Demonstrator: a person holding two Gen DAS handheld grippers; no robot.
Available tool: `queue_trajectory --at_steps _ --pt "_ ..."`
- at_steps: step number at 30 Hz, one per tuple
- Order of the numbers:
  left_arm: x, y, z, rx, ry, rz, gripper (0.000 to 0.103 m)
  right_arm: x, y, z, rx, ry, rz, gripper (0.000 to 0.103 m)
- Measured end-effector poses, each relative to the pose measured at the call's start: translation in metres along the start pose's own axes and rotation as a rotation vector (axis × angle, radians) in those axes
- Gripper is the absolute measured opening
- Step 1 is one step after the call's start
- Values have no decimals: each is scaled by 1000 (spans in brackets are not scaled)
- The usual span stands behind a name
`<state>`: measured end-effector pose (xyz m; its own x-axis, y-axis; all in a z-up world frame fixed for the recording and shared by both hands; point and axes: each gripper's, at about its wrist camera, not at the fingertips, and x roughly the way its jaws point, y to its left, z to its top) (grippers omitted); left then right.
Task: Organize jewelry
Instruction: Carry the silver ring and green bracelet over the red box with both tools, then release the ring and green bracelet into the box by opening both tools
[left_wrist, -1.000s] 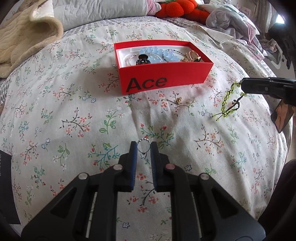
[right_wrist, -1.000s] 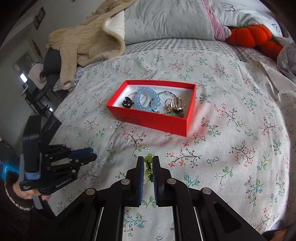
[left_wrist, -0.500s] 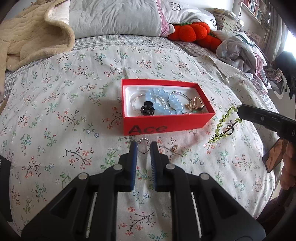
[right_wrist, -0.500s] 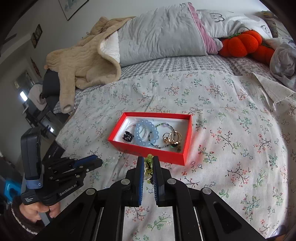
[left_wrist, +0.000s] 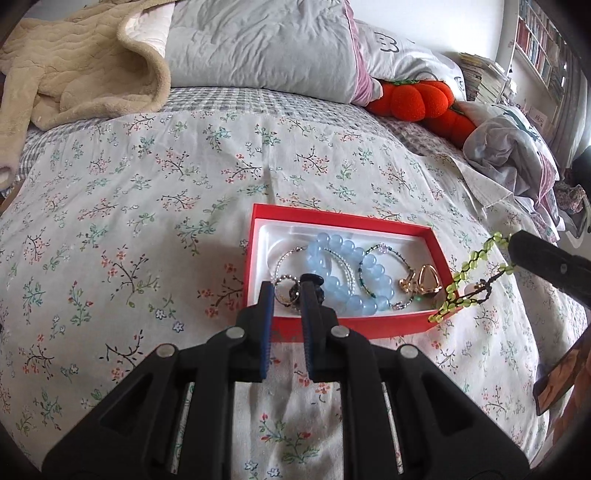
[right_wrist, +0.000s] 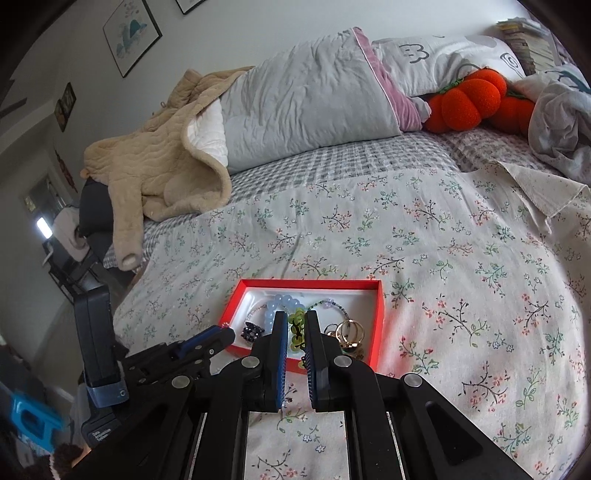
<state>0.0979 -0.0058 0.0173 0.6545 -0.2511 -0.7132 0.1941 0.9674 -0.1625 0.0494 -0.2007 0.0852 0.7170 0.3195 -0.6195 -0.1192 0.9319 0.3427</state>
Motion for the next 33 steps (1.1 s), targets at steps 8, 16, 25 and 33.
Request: queue_trajectory --at_steps 8,16,25,33 --pt "10 7 3 -27 -14 11 16 13 -3 4 13 -7 -8 9" --pt "-2 7 2 -9 1 -20 26 32 -7 7 21 13 -35 9" --pt "-16 3 -7 32 48 -14 47 54 -7 9 18 70 -37 11" --pt "-9 4 -21 27 176 -8 72 50 -5 -5 -12 147 -57 14"
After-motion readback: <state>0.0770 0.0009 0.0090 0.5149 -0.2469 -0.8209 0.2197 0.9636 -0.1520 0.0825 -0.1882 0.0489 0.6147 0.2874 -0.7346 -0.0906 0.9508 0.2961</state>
